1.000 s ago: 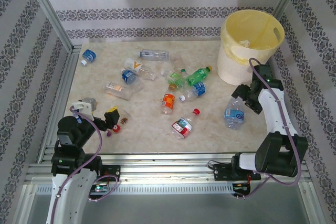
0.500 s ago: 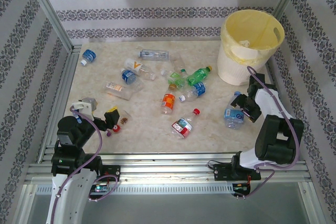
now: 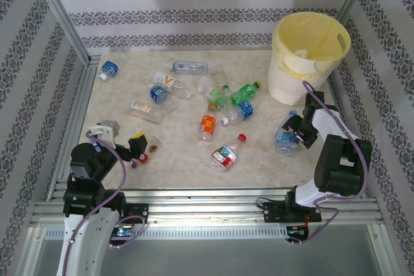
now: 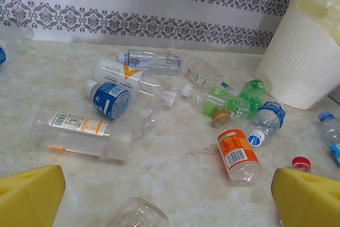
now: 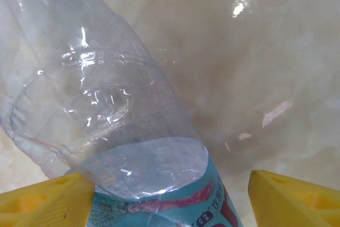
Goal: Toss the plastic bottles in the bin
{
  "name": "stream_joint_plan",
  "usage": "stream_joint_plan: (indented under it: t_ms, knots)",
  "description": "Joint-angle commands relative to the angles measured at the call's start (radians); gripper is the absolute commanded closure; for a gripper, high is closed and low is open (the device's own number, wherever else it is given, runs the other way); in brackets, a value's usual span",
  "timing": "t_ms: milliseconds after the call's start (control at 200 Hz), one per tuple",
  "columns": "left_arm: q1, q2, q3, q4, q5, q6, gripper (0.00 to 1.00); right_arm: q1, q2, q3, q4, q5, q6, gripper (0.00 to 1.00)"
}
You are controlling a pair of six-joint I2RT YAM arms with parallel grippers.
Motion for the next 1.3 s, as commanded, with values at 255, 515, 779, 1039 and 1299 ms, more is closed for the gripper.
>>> stream_joint_plan:
  t_ms: [255,515,779,1039,1299]
  knots:
    - [-0.011,-0.001,-0.002,0.028,0.002,0.016,0.0,0.042,0.057,-0.018,0.044,-0.059,-0.037,0.21]
    - [-0.011,-0.002,-0.002,0.025,0.001,0.018,0.0,0.071,0.059,-0.024,0.054,-0.056,-0.045,0.33]
    - [-0.011,0.001,-0.004,0.029,0.004,0.018,0.0,0.107,0.034,-0.017,0.046,-0.042,-0.046,0.48]
    - [-0.011,0.004,-0.003,0.029,0.009,0.018,0.0,0.18,0.014,0.016,0.046,-0.052,-0.039,0.62]
    - [-0.011,0.004,-0.003,0.031,0.009,0.018,0.0,0.268,-0.01,0.085,0.052,-0.065,-0.024,0.7]
